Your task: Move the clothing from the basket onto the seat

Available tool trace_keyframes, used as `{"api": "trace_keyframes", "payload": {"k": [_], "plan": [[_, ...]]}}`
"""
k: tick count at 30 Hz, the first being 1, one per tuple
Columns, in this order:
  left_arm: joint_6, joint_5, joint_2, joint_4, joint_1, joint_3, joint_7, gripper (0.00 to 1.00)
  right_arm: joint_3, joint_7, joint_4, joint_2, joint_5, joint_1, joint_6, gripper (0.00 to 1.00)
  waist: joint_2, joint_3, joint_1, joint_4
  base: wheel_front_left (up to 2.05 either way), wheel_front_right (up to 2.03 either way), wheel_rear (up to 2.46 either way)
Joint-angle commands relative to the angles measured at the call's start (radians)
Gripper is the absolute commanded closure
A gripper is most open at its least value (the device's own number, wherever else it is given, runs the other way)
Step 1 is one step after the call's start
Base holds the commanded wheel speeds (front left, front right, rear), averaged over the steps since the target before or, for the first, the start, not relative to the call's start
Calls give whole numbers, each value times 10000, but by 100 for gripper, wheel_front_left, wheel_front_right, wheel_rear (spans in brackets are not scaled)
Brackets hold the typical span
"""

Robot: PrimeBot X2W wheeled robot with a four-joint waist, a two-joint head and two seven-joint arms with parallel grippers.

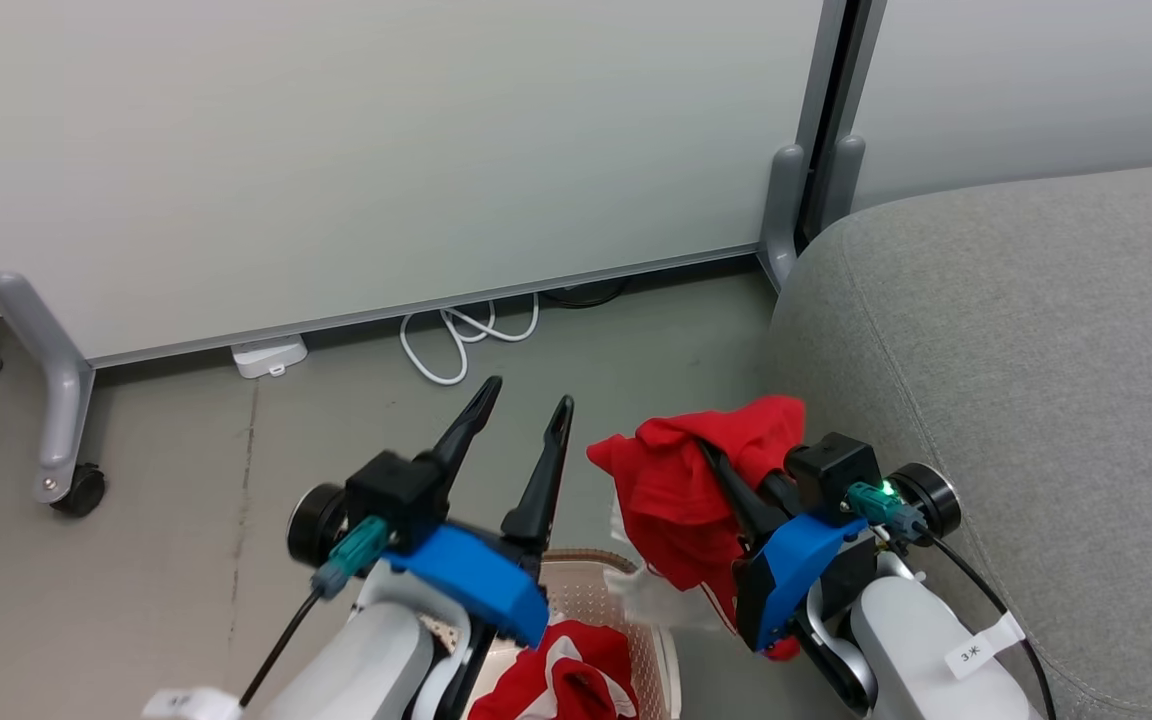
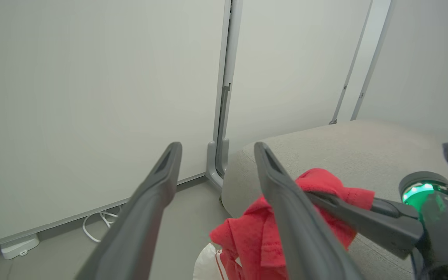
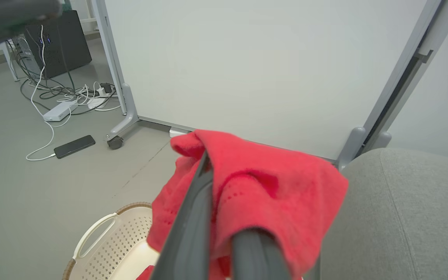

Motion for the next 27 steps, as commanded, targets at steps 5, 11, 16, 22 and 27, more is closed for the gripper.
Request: {"api": "trace_keyframes", "payload": {"k": [5,11,16,22,27], "plan": [[-268,1079,156,-945,1353,1070,-28,0,-5,54,-230,-22,-91,212,5,100,0,3,-1,-92,0,0,0],[-551,2137,259,-1667,2528,1948,-27,0,-59,112,-390,-22,-151,347,5,100,0,-7,-1,-199,0,0,0],[-785,2630,205,-1841,3254,2591,-29,0,-84,186,-518,-22,-162,405,5,100,0,0,-1,-318,0,0,0],[-966,2998,-59,-1930,3779,3298,-28,0,-72,267,-660,-22,-175,433,5,100,0,-16,-1,-528,0,0,0],[-1139,3317,-298,-1988,3954,3664,-28,0,-60,290,-810,-20,-141,407,5,100,0,32,-1,-909,0,0,0]]}}
